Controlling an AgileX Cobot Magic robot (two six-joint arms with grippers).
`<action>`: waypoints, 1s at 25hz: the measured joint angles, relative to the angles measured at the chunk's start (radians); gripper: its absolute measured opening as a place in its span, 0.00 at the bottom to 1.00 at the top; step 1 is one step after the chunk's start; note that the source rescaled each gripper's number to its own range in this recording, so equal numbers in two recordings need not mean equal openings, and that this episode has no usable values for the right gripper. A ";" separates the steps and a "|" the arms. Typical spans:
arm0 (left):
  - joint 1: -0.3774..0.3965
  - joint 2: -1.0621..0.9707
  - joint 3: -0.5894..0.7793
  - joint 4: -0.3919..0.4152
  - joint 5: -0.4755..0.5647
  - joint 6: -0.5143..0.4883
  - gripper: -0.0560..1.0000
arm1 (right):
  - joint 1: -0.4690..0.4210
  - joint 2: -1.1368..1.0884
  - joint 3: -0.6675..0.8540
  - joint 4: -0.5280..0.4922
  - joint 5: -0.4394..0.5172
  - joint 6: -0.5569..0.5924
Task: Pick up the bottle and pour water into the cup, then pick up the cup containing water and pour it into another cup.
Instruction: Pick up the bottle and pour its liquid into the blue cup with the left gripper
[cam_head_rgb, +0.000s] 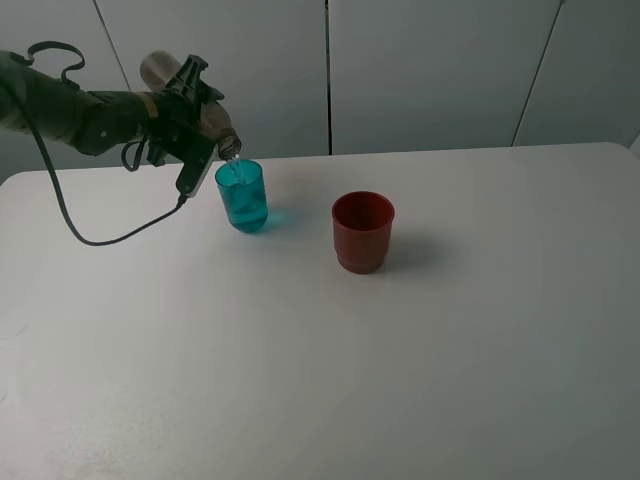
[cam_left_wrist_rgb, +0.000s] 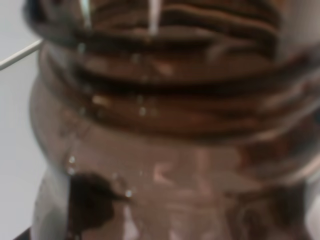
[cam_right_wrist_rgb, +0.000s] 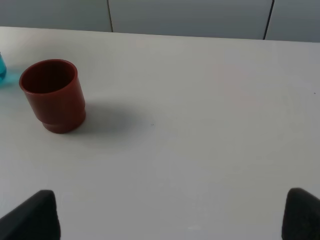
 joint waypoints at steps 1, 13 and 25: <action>-0.001 0.000 0.000 0.000 -0.002 0.002 0.05 | 0.000 0.000 0.000 0.000 0.000 0.000; -0.001 0.000 -0.002 0.004 -0.022 0.008 0.05 | 0.000 0.000 0.000 0.000 0.000 0.000; -0.004 0.000 -0.002 0.012 -0.058 0.024 0.05 | 0.000 0.000 0.000 0.000 0.000 0.000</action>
